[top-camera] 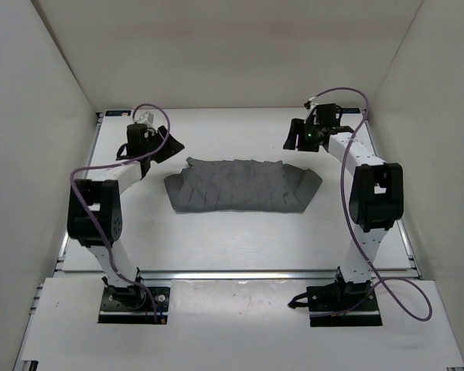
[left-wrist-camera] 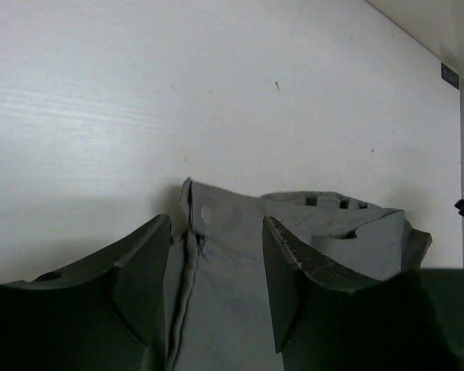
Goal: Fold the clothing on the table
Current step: Fold the skirt
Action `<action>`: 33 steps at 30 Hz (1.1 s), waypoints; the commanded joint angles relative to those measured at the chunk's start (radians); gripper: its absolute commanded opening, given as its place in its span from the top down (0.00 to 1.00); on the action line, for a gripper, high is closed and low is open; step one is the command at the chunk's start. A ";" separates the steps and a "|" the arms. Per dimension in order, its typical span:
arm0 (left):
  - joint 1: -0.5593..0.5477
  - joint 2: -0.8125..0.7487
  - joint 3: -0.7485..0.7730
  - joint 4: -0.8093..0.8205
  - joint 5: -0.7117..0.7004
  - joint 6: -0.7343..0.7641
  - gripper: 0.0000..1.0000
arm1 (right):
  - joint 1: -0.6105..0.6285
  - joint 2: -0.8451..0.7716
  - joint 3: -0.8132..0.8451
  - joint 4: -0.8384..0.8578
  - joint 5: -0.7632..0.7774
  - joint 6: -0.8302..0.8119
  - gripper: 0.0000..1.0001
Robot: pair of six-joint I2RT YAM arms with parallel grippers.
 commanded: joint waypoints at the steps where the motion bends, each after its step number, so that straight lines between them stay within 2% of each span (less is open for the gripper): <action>1: -0.003 -0.175 -0.054 -0.191 -0.087 0.022 0.38 | 0.005 -0.158 -0.120 0.000 0.009 0.018 0.46; 2: -0.009 -0.221 -0.087 -0.229 -0.110 0.030 0.39 | 0.002 -0.180 -0.185 0.026 0.003 0.027 0.50; 6: -0.012 -0.353 -0.233 -0.309 -0.115 0.010 0.35 | -0.003 -0.298 -0.370 0.034 -0.033 0.039 0.52; 8: -0.006 -0.399 -0.308 -0.312 -0.098 -0.012 0.29 | 0.009 -0.355 -0.436 0.028 -0.005 0.033 0.51; 11: -0.023 -0.482 -0.408 -0.293 -0.130 -0.047 0.27 | 0.032 -0.434 -0.563 0.069 0.018 0.050 0.51; 13: -0.035 -0.516 -0.478 -0.254 -0.139 -0.084 0.27 | 0.026 -0.455 -0.628 0.104 0.018 0.070 0.55; 14: -0.031 -0.519 -0.495 -0.242 -0.136 -0.090 0.27 | 0.025 -0.456 -0.643 0.105 0.020 0.071 0.60; 16: -0.035 -0.517 -0.522 -0.227 -0.118 -0.102 0.27 | 0.026 -0.452 -0.671 0.120 -0.003 0.080 0.83; 17: -0.041 -0.511 -0.529 -0.225 -0.118 -0.098 0.28 | 0.023 -0.450 -0.680 0.123 0.001 0.087 0.90; 27: -0.040 -0.525 -0.598 -0.179 -0.119 -0.136 0.27 | 0.032 -0.363 -0.679 0.108 -0.005 0.087 0.95; 33: -0.069 -0.412 -0.597 -0.035 -0.084 -0.229 0.28 | 0.035 -0.358 -0.677 0.098 0.006 0.085 0.96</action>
